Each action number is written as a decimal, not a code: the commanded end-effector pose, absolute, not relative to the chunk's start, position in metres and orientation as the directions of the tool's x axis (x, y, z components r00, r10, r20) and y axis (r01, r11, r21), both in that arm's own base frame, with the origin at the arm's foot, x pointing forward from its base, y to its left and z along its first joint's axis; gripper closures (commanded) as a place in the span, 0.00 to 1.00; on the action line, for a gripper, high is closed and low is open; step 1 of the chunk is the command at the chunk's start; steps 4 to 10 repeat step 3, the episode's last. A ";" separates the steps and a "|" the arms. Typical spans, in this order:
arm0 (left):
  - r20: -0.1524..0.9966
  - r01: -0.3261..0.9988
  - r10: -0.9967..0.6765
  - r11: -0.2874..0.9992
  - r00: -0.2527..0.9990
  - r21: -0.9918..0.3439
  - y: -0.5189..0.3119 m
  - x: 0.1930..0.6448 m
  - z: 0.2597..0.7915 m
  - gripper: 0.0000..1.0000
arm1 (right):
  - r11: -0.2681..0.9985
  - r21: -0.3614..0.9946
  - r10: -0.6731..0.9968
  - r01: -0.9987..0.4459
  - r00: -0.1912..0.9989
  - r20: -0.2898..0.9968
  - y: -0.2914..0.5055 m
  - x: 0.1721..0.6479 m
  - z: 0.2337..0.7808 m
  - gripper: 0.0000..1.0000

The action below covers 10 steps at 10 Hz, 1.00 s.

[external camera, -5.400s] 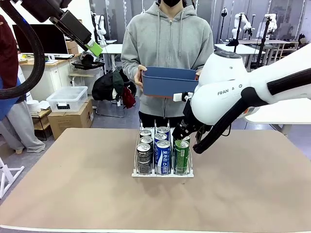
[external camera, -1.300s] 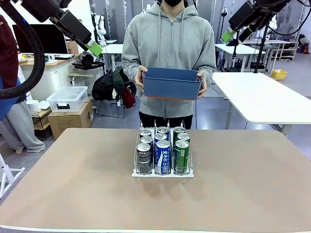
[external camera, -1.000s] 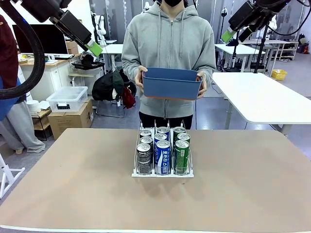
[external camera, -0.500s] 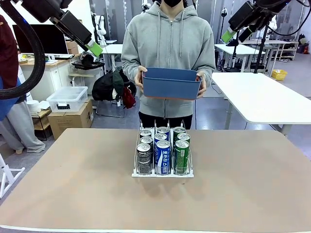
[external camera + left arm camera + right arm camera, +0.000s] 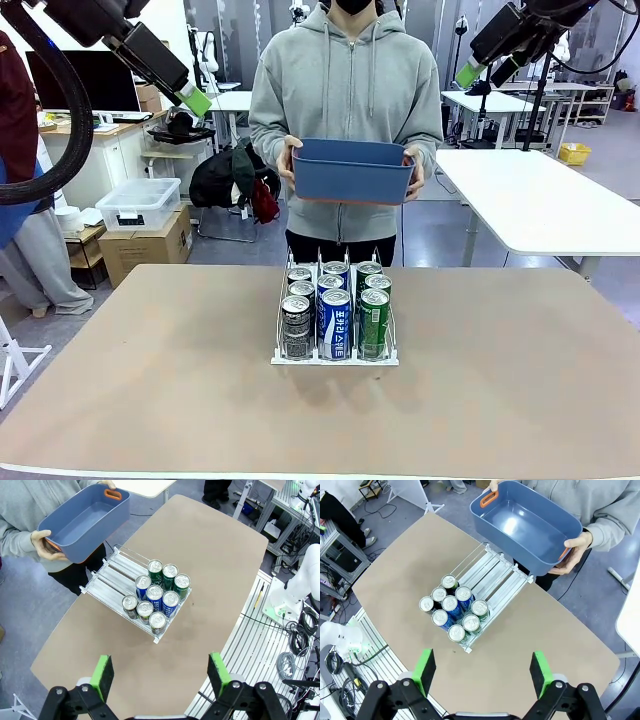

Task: Fill the beverage cans into the dispenser.
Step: Place the picked Sprite in the line of the Automatic Can Dispenser with the same cans.

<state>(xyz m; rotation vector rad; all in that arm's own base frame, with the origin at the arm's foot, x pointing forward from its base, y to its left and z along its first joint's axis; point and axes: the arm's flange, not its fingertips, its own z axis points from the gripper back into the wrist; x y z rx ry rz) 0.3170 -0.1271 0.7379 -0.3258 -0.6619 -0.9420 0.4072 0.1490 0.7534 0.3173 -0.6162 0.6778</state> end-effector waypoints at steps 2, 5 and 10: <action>0.649 0.829 -0.638 0.559 0.415 0.020 -0.126 0.317 0.737 0.00 | 0.741 0.078 0.488 -0.667 0.614 0.620 0.148 0.407 0.751 0.00; 0.649 0.829 -0.638 0.559 0.415 0.020 -0.126 0.317 0.737 0.00 | 0.741 0.078 0.488 -0.667 0.614 0.620 0.148 0.407 0.751 0.00; 0.649 0.829 -0.638 0.559 0.415 0.020 -0.126 0.317 0.737 0.00 | 0.741 0.078 0.488 -0.667 0.614 0.620 0.148 0.407 0.751 0.00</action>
